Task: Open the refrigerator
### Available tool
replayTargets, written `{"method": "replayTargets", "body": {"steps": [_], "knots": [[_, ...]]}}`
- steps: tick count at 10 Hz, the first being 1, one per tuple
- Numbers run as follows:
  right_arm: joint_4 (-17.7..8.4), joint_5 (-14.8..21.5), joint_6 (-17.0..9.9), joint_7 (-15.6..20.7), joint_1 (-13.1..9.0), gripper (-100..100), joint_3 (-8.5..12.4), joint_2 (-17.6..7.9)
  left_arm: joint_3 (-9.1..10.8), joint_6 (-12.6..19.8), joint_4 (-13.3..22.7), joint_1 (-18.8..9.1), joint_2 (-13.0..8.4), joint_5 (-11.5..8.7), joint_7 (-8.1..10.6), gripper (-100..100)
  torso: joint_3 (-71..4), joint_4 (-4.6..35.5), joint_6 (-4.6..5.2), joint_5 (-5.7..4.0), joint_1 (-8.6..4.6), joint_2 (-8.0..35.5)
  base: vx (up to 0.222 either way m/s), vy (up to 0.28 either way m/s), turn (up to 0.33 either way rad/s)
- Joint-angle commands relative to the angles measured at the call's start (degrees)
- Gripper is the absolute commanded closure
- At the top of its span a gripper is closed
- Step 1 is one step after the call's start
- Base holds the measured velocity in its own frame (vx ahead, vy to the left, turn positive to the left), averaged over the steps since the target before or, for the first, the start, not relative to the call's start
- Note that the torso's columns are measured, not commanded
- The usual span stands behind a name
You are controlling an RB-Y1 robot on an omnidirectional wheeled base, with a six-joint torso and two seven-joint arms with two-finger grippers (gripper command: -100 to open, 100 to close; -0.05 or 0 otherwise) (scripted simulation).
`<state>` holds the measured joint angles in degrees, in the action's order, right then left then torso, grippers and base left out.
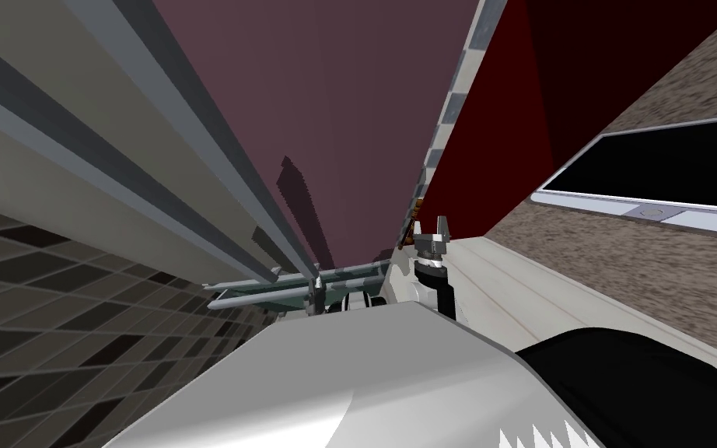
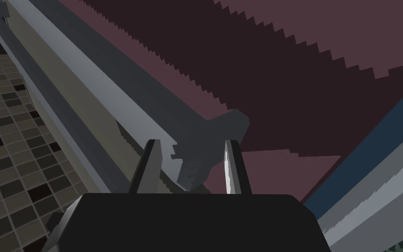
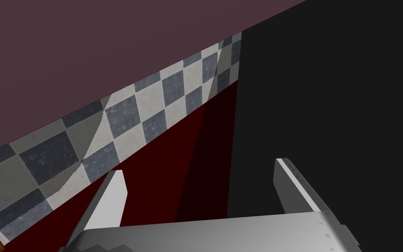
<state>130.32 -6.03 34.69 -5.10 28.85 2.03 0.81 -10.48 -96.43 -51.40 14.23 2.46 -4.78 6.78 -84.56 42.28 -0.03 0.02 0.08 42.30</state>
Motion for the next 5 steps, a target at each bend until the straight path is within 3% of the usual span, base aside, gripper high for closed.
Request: {"method": "replayTargets", "body": {"steps": [1, 5], "knots": [[0.00, 0.00, 0.00, 0.00, 0.00, 0, 0.00, 0.00, 0.24, 0.24, -1.48, 1.01, -0.01, -0.60, -0.55, 100, 0.01, 0.02, 0.02, -0.01, -0.03, 0.02, -0.035, -0.071, 0.088], [0.00, 0.00, 0.00, 0.00, -0.01, 0, -0.02, 0.02, 0.98, 1.94, -6.41, 3.94, -0.09, -2.42, -2.26, 100, 0.24, 0.36, 0.11, -0.32, -0.73, 0.60, -0.080, -0.171, 0.139]]}}
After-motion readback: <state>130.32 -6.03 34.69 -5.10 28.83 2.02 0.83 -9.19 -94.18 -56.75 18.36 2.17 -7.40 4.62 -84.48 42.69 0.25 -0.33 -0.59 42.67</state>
